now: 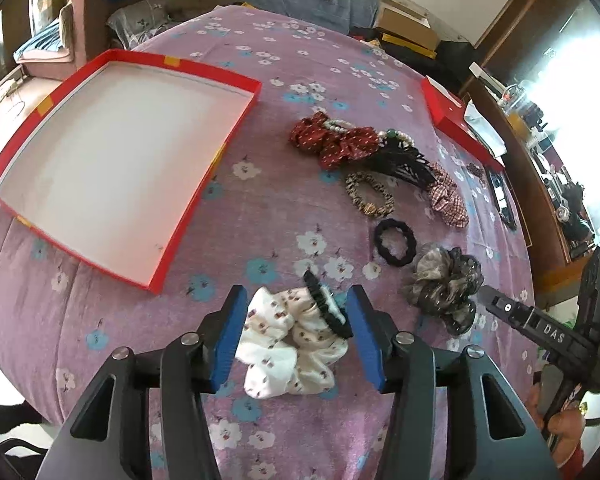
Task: Organize jewelry
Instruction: 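Lift both held scrunchies and carry them toward the red-rimmed box lid, then lower both scrunchies into the box lid and open both tools, then withdraw both tools from the box lid back toward the pile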
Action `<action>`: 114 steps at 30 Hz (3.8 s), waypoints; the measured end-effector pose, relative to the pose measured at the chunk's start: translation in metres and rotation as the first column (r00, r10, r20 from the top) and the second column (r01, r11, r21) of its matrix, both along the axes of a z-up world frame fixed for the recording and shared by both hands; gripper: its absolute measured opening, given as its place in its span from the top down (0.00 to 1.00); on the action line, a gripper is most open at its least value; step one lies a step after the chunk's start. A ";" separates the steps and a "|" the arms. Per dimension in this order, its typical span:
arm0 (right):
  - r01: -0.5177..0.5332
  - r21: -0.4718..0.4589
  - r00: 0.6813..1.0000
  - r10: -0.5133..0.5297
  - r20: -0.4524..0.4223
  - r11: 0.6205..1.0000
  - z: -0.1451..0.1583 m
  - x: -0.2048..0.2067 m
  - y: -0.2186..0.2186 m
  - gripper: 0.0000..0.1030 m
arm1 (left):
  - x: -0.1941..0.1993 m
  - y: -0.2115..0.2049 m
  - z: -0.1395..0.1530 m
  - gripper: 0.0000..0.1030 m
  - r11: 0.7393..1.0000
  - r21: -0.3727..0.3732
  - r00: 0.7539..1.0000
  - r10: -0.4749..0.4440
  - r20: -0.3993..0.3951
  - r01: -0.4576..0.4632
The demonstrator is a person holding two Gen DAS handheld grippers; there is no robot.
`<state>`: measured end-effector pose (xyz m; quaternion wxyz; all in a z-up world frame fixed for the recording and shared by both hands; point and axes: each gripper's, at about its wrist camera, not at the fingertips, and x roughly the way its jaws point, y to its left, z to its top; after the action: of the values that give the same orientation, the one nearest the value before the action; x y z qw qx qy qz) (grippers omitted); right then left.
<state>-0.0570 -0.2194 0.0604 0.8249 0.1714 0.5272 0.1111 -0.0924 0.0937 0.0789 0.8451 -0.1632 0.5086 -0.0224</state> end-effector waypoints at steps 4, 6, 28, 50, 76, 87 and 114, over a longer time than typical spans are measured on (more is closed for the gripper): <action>-0.006 0.027 1.000 0.007 -0.007 1.000 -0.003 0.002 -0.002 0.45 | -0.012 0.003 -0.008 0.46 1.000 0.024 1.000 -0.018 -0.013 0.019; -0.013 0.039 1.000 0.014 -0.011 0.999 -0.004 0.005 -0.001 0.45 | -0.016 0.002 -0.013 0.43 0.998 0.045 0.999 -0.032 -0.022 0.033; -0.003 0.107 0.999 0.000 0.036 0.994 0.015 0.006 -0.017 0.97 | -0.023 -0.076 0.072 0.97 0.879 0.404 0.941 -0.320 0.108 0.253; -0.231 0.190 0.966 0.202 0.160 0.954 0.069 0.013 0.079 0.97 | 0.006 0.068 0.097 0.97 0.961 0.275 0.989 -0.012 0.148 -0.029; -0.244 -0.001 0.969 0.244 0.040 0.970 0.018 0.172 0.320 0.96 | 0.227 0.287 -0.011 0.96 0.972 0.226 0.998 0.065 0.018 -0.068; -0.242 -0.111 0.965 0.251 0.071 0.964 0.034 0.153 0.325 0.54 | 0.205 0.286 0.005 0.51 0.982 0.167 0.995 0.072 0.072 -0.083; -0.050 -0.172 0.945 0.103 0.310 0.984 0.081 0.019 0.137 0.18 | 0.026 0.130 0.072 0.40 0.955 0.213 0.967 0.163 0.196 -0.204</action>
<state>-0.0383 -0.0820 0.1414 0.9051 0.0629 0.4013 0.1259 -0.0667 0.2236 0.1509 0.8985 -0.1076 0.4134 0.1017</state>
